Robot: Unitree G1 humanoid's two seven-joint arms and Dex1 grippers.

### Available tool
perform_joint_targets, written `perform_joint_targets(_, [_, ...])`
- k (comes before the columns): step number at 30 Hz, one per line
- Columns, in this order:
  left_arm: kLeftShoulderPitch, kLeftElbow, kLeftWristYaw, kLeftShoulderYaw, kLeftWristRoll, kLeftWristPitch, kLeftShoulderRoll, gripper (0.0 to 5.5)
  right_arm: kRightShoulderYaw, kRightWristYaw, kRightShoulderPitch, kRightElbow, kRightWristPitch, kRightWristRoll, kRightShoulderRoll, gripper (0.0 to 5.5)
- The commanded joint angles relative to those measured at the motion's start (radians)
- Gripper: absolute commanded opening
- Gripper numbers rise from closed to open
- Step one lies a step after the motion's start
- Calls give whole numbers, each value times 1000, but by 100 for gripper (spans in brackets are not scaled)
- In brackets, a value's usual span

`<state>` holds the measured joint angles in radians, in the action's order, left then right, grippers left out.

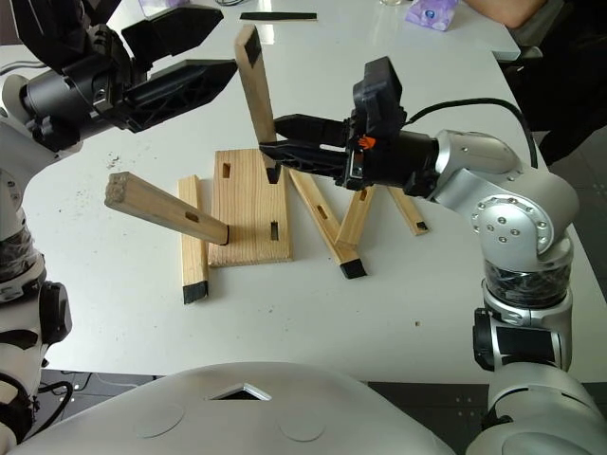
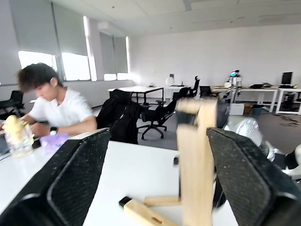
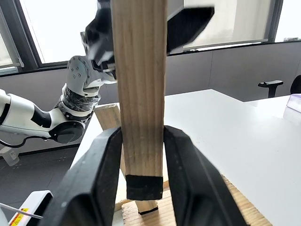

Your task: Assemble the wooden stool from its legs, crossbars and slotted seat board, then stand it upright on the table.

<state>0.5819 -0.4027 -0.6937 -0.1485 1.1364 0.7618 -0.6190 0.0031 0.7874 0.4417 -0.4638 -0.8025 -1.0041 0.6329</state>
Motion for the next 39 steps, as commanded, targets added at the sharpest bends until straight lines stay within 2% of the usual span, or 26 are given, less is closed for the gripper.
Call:
perform_joint_targets(1, [28, -10, 22, 24, 13, 31, 21, 377, 31, 5, 4, -5, 13, 52, -8, 130])
perform_joint_targets(12, [12, -32, 33, 72, -18, 43, 54, 377, 57, 12, 21, -16, 14, 94, -31, 130])
perform_joint_targets(21, [93, 92, -9, -121, 74, 42, -49, 377, -45, 5, 12, 11, 30, 72, -39, 130])
perform_joint_targets(24, [99, 149, -31, -86, -42, 16, -89, 377, -69, -3, 19, 6, 25, 47, -49, 130])
perform_joint_targets(31, [38, 59, -90, 74, -161, -26, -17, 377, -34, 3, 46, 11, 23, 57, -75, 130])
perform_joint_targets(39, [47, 48, -99, 97, -170, -18, 33, 377, 19, 20, 56, 27, 38, 115, -86, 130])
